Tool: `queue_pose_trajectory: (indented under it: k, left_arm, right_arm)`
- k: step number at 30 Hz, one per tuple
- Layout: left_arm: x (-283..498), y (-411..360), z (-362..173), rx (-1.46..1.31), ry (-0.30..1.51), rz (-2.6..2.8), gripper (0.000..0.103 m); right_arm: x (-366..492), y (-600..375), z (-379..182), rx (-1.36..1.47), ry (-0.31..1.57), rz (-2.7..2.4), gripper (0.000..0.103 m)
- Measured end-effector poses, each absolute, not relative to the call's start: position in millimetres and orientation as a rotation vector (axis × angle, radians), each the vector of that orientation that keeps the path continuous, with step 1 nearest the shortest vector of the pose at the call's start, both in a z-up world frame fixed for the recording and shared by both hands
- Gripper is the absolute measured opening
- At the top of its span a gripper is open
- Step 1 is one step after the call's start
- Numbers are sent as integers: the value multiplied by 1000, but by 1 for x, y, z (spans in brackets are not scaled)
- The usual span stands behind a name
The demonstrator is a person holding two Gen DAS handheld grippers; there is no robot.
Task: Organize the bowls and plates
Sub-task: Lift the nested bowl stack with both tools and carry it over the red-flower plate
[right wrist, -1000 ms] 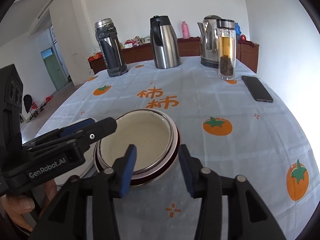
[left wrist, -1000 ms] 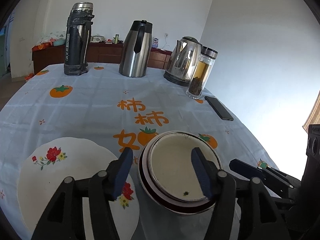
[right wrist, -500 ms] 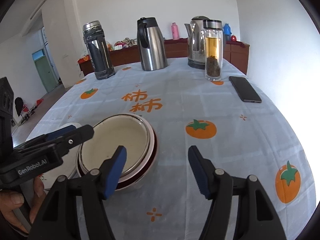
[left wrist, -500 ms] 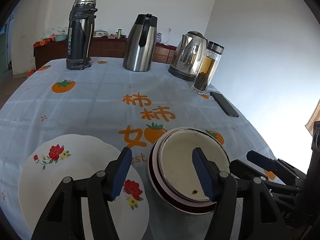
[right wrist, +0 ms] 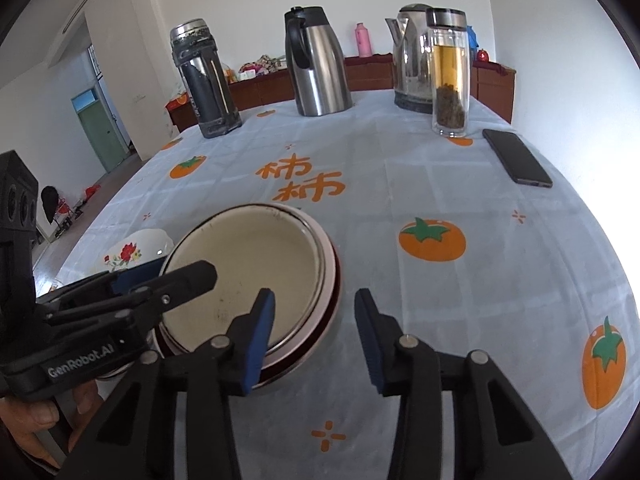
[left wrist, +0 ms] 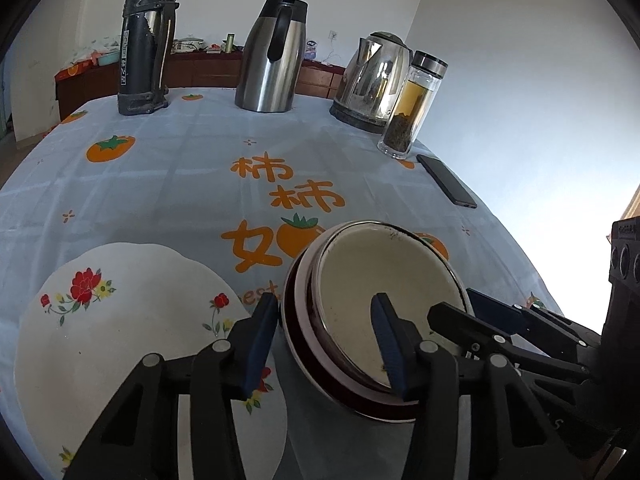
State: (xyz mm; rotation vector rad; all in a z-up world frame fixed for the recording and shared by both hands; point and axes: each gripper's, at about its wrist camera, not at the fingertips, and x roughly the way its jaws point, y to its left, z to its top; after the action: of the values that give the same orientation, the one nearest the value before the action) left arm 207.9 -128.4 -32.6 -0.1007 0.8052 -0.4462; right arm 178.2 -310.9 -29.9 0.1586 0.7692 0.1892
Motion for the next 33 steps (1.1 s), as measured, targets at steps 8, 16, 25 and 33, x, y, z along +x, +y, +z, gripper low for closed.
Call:
queue_pose_trajectory:
  k: [8, 16, 25, 33]
  left_arm:
    - [204, -131, -33, -81, 823, -427, 50]
    - [199, -137, -34, 0, 818, -383, 42]
    - [188, -141, -29, 30, 768, -386, 37]
    - [189, -140, -27, 0, 781, -408, 33]
  right_arm:
    - [178, -311, -29, 160, 792, 199, 37]
    - [182, -308, -31, 144, 806, 185, 34]
    - [183, -318, -31, 173, 798, 142, 27]
    - [179, -323, -22, 164, 795, 132, 24]
